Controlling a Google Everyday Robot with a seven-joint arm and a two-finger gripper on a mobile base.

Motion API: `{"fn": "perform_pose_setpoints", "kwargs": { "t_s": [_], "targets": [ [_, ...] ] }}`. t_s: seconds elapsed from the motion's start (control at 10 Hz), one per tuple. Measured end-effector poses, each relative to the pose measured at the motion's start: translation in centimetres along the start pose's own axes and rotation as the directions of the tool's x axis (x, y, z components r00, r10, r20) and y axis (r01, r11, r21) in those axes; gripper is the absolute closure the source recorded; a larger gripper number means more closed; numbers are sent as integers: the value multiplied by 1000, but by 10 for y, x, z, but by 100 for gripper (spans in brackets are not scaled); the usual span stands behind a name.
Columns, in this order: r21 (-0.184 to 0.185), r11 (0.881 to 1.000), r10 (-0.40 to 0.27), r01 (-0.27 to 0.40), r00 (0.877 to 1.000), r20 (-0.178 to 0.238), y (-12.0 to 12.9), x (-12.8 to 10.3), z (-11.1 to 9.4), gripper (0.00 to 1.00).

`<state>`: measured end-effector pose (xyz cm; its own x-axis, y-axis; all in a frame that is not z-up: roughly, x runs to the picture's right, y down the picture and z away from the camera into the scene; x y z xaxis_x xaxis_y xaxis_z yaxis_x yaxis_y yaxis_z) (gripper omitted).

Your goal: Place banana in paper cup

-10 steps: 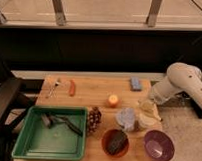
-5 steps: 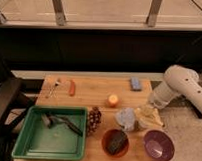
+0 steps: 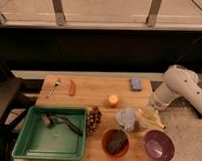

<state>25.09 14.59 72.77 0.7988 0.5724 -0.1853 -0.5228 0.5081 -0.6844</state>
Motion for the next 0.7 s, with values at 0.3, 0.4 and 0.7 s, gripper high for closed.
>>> {"fn": "perform_pose_setpoints", "kwargs": {
  "t_s": [0.3,0.4,0.7],
  "targets": [
    [62,998,-4,4,1000,10,-8,-7,-21,29],
    [95,995,-16,14,1000,21,-10,-14,-38,29],
    [154,987,-56,50,998,36,-14,-31,-73,29]
  ]
}}
